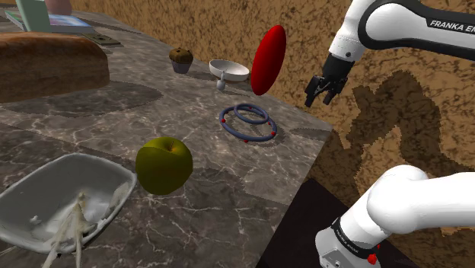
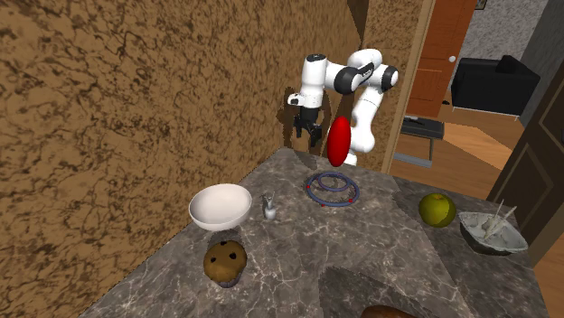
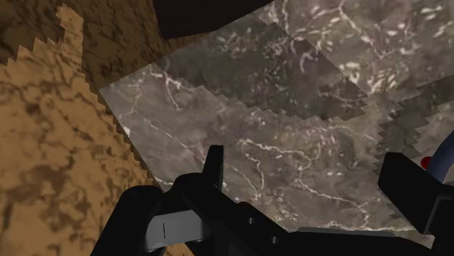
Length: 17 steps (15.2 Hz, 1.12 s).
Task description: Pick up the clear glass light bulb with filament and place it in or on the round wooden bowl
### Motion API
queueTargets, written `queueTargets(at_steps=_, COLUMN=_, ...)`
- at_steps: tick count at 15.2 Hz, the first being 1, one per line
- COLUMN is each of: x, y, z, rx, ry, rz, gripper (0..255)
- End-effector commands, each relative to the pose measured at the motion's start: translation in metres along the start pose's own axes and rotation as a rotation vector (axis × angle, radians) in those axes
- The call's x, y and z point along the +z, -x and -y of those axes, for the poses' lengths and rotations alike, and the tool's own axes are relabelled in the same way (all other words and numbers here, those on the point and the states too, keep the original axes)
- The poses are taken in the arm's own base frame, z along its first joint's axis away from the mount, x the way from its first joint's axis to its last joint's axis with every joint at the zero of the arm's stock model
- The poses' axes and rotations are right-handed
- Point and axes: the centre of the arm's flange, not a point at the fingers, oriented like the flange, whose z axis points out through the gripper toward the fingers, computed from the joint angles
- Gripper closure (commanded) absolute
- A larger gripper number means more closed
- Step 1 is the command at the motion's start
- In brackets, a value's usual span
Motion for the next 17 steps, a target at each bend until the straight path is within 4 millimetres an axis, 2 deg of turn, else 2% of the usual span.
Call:
queueTargets(at_steps=1, x=0.0, y=0.0, z=0.0, rx=0.0, ry=0.0, rz=0.0, gripper=0)
queueTargets(at_steps=9, x=0.025, y=-0.07, z=0.046, rx=-0.018, ry=-0.077, rz=-0.097, gripper=0)
queueTargets(at_steps=17, x=0.04, y=-0.141, z=0.094, rx=-0.035, ry=-0.155, rz=-0.195, gripper=0)
